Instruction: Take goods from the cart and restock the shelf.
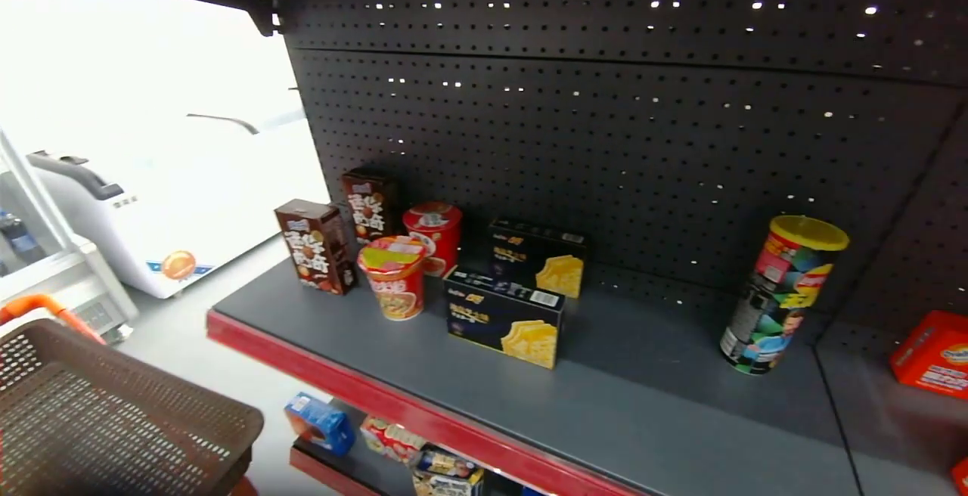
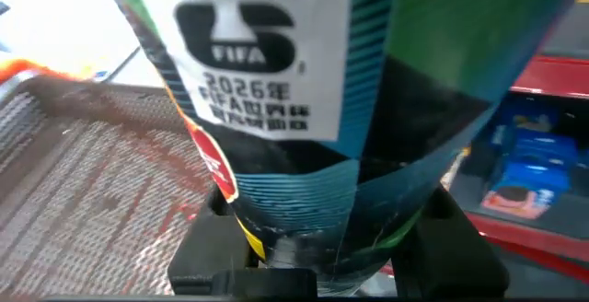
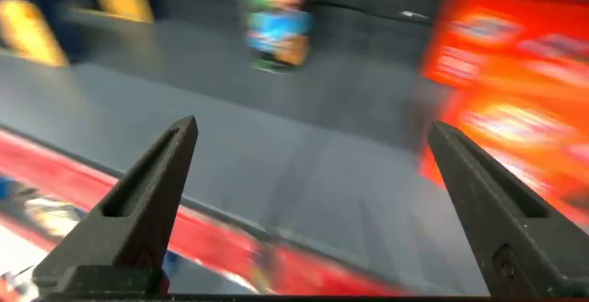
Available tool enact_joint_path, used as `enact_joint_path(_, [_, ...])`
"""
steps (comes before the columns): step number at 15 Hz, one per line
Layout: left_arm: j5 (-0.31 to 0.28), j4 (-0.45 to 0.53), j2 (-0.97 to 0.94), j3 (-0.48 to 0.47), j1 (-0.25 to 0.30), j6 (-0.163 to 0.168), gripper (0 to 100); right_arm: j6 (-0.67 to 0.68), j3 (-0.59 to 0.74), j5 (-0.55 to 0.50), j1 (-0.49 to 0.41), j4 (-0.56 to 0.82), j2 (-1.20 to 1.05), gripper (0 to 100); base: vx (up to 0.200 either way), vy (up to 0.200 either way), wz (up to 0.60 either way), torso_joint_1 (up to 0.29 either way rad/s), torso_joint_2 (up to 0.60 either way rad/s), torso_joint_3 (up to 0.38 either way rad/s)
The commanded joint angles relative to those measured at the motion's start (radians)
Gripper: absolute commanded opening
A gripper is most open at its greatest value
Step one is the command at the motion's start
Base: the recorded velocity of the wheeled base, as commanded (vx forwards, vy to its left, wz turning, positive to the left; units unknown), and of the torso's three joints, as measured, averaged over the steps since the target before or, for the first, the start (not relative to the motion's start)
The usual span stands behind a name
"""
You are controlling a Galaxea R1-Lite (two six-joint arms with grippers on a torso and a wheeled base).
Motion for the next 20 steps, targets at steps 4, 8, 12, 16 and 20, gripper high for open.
enact_joint_path(4, [0.001,0.000,0.004,0.001,0.000,-0.001,0,0.000,0.000,0.000,0.000,-0.001,0.001,100,0.000,0.000,-0.60,0.002,0.00,0.002])
enact_joint_path(8, [0.001,0.000,0.004,0.002,0.000,-0.001,0,0.000,0.000,0.000,0.000,-0.001,0.001,100,0.000,0.000,-0.60,0.004,0.00,0.001])
enact_joint_path(12, [0.001,0.000,0.003,0.005,0.000,-0.007,0,0.001,0.000,0.000,0.000,-0.001,0.001,100,0.000,0.000,0.00,0.000,0.00,0.000])
enact_joint_path(16, [-0.002,-0.002,-0.031,0.012,-0.003,0.007,0,0.001,0.000,0.000,0.000,-0.001,0.001,100,0.000,0.000,0.00,0.000,0.00,0.000])
enact_joint_path(20, [0.004,0.004,-0.042,-0.033,0.000,0.017,0,0.000,0.000,0.001,0.000,0.001,0.001,100,0.000,0.000,0.00,0.000,0.00,0.000])
